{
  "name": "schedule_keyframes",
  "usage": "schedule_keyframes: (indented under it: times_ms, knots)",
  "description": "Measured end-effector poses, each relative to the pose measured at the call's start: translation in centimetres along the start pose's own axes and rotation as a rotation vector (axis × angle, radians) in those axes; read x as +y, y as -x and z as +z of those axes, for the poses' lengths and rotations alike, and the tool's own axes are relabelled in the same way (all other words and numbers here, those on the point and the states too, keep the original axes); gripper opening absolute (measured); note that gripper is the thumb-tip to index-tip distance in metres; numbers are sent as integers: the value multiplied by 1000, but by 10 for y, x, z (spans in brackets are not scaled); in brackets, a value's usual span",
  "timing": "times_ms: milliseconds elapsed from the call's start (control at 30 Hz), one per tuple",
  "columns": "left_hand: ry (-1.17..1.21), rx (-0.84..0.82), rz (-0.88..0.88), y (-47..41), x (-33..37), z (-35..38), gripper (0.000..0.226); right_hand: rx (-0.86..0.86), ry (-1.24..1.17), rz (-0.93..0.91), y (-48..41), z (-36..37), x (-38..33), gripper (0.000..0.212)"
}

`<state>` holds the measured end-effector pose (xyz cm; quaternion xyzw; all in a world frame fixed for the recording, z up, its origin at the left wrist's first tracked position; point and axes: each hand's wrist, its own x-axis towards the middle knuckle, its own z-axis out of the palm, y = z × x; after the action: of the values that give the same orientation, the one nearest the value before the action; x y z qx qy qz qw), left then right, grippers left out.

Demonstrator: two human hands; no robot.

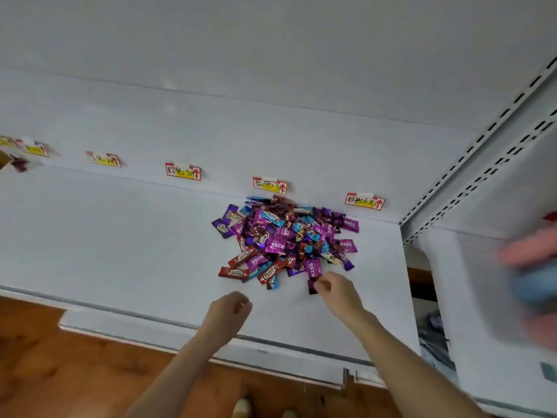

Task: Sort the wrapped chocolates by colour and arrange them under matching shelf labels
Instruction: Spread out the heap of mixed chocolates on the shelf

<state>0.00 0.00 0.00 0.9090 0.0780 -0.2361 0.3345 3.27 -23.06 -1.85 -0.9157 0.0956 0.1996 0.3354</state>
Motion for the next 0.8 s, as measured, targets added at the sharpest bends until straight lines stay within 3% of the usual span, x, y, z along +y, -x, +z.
schedule_keyframes:
  times_ms: [167,333,433,500,600,733,800]
  knots:
    - [19,93,23,-45,4,-2,21,71,-6,11,-36,16,-13,21]
    - [-29,140,-16,-79,-10,-6,23,99,-30,96,-52,48,-37,43]
    - [-172,118,45,-103,-21,-12,40,122,33,183,-59,67,-52,51]
    - [-329,75,137,-119,-27,-16,60,141,36,257,-62,78,-59,43]
    - [-408,15,221,-133,-30,-20,66,184,-171,323,-61,87,-64,28]
    - [-382,-2,284,-138,-35,-22,51,300,-430,323,-45,78,-63,38]
    - [-394,-16,301,-137,-39,-25,46,383,-551,310,-35,66,-63,31]
